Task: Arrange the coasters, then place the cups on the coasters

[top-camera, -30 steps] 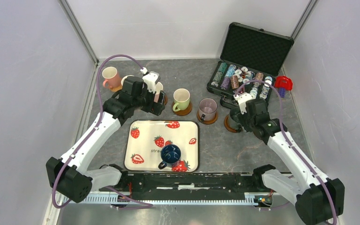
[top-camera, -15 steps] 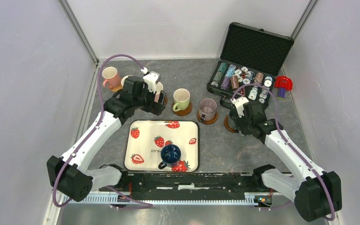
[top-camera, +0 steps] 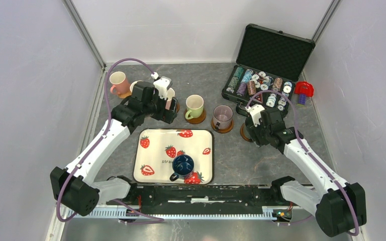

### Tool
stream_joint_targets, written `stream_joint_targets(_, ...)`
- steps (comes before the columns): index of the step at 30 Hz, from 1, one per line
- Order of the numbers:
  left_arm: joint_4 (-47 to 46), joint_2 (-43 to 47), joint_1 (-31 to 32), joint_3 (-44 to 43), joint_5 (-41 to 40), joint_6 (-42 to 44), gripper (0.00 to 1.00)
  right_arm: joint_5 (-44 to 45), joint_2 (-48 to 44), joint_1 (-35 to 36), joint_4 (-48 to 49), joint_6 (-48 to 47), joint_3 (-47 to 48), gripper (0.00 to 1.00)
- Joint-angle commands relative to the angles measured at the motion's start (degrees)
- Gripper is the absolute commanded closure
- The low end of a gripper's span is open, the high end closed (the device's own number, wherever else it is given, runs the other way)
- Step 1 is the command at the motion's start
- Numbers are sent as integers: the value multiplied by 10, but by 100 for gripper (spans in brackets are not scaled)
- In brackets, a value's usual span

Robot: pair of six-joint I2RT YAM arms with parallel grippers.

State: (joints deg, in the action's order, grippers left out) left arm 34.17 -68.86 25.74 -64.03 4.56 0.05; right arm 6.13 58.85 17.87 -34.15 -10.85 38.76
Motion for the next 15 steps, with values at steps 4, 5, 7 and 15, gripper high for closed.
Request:
stream_joint_targets(4,57,-6,-2,-47,39,80,2,-57,-26,-1,-26,-72,30,27)
stream_joint_targets(5,79,-10,-2,-58,57,102,1,-69,-31,-1,-39,-94,37,25)
stream_joint_targets(7,144,-20,-2,-80,105,160,0,-110,-42,-1,-59,-135,51,21)
stream_joint_targets(15,354,8,83,-59,187,416,0,-230,-91,0,-71,-194,70,11)
